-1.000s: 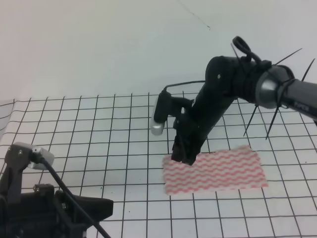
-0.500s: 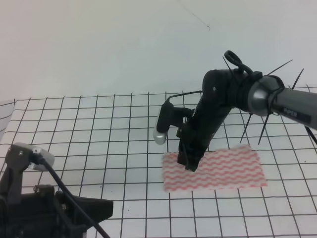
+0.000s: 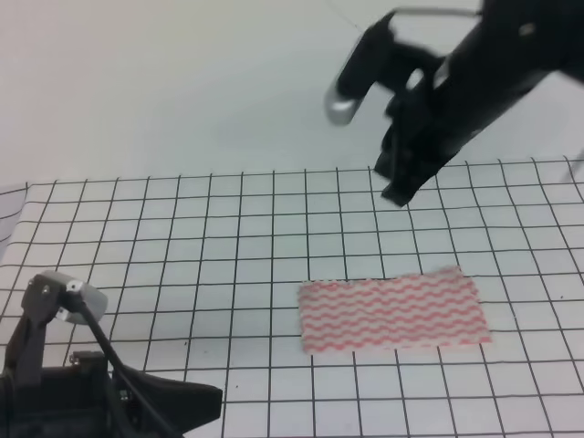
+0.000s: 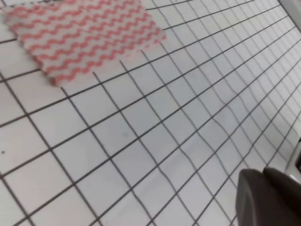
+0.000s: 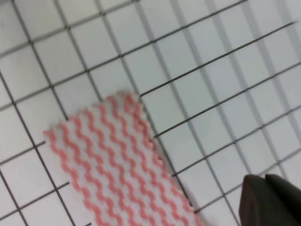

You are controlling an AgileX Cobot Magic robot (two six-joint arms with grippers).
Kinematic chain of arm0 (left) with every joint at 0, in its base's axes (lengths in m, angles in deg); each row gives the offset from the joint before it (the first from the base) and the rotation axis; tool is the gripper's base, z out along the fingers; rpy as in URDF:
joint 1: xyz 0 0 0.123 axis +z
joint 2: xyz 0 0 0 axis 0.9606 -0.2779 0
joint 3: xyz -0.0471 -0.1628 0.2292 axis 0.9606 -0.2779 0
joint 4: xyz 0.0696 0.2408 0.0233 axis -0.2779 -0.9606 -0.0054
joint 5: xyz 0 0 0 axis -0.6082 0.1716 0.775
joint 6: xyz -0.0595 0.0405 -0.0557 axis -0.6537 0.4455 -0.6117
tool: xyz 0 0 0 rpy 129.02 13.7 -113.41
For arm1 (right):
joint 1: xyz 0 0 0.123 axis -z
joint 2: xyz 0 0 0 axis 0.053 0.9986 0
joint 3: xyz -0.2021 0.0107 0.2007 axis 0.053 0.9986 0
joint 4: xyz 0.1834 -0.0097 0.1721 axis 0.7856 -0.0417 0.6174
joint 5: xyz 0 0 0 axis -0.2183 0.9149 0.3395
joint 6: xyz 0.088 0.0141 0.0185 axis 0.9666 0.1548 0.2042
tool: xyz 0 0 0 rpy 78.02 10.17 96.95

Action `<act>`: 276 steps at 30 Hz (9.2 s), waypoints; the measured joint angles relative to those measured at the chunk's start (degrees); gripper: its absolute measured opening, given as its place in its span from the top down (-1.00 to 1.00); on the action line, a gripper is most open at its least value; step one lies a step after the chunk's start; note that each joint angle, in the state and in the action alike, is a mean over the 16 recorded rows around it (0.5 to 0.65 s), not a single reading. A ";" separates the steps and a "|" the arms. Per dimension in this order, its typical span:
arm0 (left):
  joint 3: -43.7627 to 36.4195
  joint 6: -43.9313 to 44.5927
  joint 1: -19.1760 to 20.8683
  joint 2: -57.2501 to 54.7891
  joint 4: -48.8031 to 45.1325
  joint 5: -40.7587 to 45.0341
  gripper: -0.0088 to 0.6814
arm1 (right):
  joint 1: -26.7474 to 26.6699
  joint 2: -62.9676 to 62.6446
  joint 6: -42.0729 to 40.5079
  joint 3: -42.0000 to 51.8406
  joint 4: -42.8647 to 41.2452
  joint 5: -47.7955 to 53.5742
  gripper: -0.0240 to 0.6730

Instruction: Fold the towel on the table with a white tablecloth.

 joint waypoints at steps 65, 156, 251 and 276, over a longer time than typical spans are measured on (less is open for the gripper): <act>28.37 -5.14 -19.97 -36.58 -12.03 -19.68 0.98 | 28.30 -16.12 -5.82 46.99 50.58 -11.95 0.65; 32.55 -4.84 -19.97 -40.56 -13.35 -16.52 0.98 | 24.62 -1.05 -1.93 46.93 53.79 -22.21 0.30; 37.07 -5.18 -4.53 -40.56 -14.33 -4.87 0.98 | 2.43 13.72 -24.91 29.40 78.81 -11.69 0.94; 37.07 -5.18 -4.53 -40.46 -14.27 -3.36 0.98 | 5.05 4.06 -18.83 20.99 48.80 -17.18 0.25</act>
